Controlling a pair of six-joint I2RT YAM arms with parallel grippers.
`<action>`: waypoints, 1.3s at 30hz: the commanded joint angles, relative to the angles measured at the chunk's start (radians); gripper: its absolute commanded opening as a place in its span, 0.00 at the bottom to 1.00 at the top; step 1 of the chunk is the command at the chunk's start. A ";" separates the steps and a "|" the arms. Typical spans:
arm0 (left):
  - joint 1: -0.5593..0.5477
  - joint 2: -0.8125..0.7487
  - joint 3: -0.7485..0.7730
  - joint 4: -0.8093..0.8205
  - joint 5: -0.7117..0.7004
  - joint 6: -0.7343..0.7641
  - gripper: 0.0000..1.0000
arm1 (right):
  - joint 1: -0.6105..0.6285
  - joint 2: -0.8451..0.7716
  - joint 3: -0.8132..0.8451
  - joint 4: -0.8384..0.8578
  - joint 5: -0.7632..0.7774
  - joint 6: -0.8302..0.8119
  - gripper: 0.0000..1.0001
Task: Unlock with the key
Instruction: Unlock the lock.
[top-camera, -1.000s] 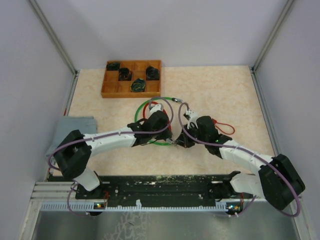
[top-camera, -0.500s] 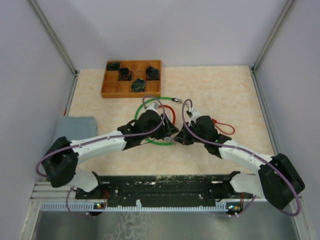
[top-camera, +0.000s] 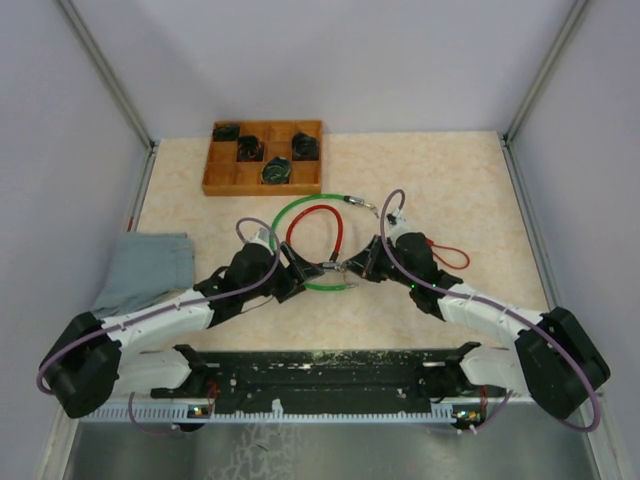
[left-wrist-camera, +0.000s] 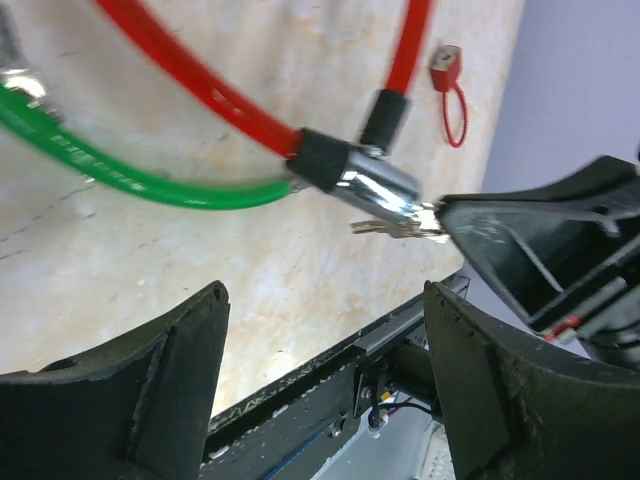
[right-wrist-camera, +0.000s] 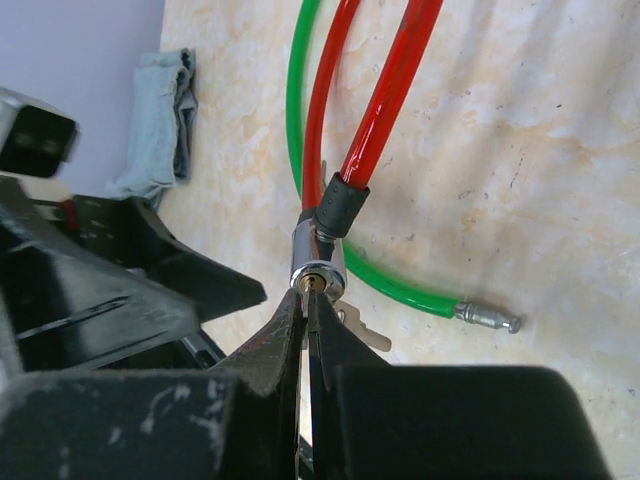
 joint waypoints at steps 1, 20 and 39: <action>0.045 -0.022 -0.079 0.135 0.085 -0.105 0.82 | 0.008 -0.036 0.005 0.121 0.010 0.074 0.00; 0.086 0.293 -0.050 0.489 0.187 -0.186 0.84 | 0.009 -0.029 -0.078 0.253 -0.015 0.194 0.00; 0.097 0.417 -0.100 0.846 0.184 -0.171 0.31 | 0.034 0.009 -0.108 0.318 -0.053 0.251 0.00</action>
